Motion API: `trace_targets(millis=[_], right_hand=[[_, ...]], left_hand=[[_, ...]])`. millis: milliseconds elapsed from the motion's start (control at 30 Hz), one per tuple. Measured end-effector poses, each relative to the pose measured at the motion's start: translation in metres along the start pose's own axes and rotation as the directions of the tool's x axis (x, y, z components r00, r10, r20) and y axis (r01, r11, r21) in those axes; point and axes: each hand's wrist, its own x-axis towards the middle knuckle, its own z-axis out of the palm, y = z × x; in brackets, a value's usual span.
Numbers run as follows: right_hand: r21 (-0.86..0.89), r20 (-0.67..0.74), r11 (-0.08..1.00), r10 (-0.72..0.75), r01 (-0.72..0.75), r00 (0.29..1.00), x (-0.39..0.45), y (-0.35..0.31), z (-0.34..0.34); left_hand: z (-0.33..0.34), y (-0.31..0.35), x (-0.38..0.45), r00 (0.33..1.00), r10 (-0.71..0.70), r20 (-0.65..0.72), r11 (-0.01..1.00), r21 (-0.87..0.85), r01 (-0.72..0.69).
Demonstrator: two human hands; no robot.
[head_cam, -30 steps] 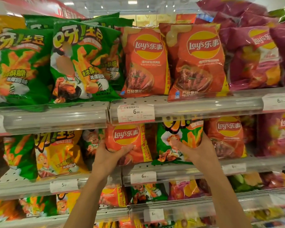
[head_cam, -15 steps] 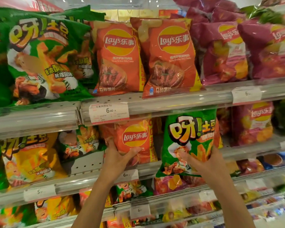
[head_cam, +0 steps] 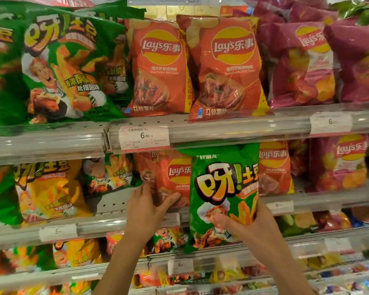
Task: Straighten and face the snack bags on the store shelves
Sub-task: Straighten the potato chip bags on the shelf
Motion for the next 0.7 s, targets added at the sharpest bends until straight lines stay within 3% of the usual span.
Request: trace_targets(millis=[233, 467, 700], right_hand=[[-0.002, 0.104, 1.0, -0.025, 0.025, 0.994, -0.012, -0.015, 0.052], [-0.067, 0.098, 0.998, -0.011, 0.018, 0.995, -0.028, -0.033, 0.123], [-0.126, 0.017, 0.992, 0.029, -0.027, 0.999, -0.033, -0.047, 0.214]], left_hand=[[-0.036, -0.052, -0.045, 0.955, 0.173, -0.239, 0.979, 0.148, -0.14], [-0.089, -0.123, -0.061, 0.856, 0.204, -0.476, 0.965, 0.246, -0.094], [-0.144, -0.209, -0.054, 0.862, 0.202, -0.464, 0.94, 0.338, -0.038]])
